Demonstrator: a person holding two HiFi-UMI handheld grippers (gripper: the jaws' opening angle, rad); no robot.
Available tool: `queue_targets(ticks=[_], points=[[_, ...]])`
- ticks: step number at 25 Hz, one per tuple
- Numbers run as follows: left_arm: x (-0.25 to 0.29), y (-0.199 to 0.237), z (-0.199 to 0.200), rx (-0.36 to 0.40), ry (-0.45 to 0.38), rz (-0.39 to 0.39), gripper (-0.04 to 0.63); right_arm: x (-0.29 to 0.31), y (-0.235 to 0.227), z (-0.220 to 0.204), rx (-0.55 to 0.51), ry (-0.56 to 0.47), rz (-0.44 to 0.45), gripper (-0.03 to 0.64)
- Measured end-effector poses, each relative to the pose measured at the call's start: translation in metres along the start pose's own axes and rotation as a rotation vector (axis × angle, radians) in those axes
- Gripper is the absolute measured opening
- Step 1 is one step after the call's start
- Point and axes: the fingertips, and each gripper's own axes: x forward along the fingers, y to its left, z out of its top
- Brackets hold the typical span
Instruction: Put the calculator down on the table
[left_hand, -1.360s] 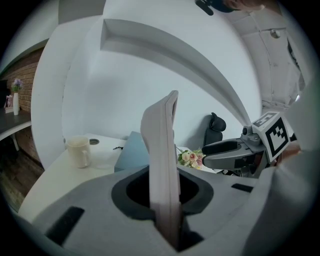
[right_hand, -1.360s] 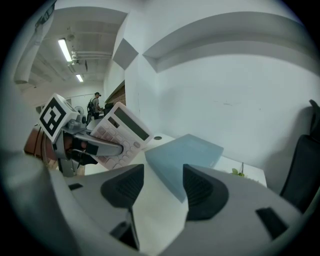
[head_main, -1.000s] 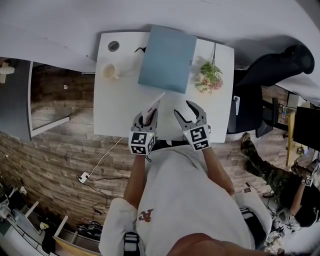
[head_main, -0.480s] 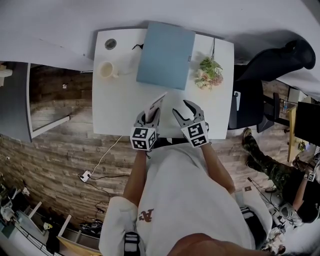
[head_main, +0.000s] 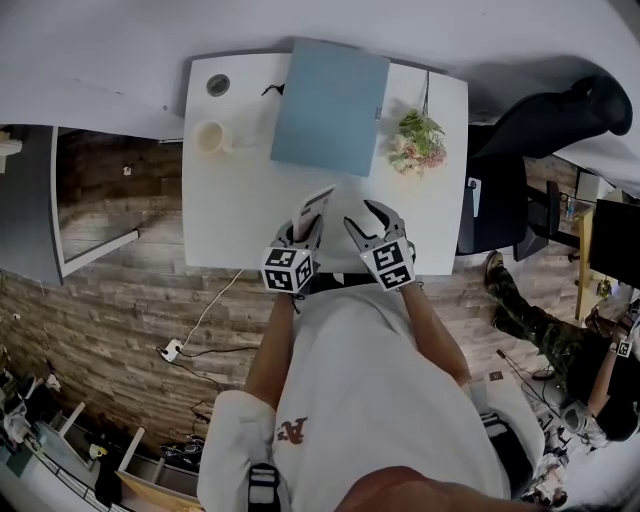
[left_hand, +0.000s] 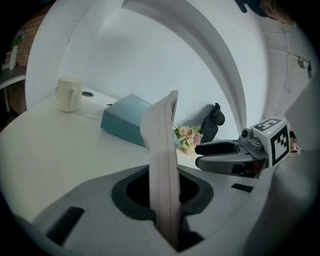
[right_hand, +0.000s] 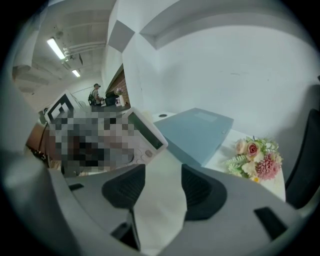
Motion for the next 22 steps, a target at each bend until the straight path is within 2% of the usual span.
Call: queue_targets(ticks=[17,22], points=[[0.012,0.010,-0.026,-0.149,0.049,-0.029,0.083,0.009,0.007,-0.010,-0.003,0.038,0.021,0.225],[0.015,0.008,-0.030,-0.197,0.054,-0.066,0.086,0.010,0.007,-0.011,-0.004,0.042,0.023,0.227]])
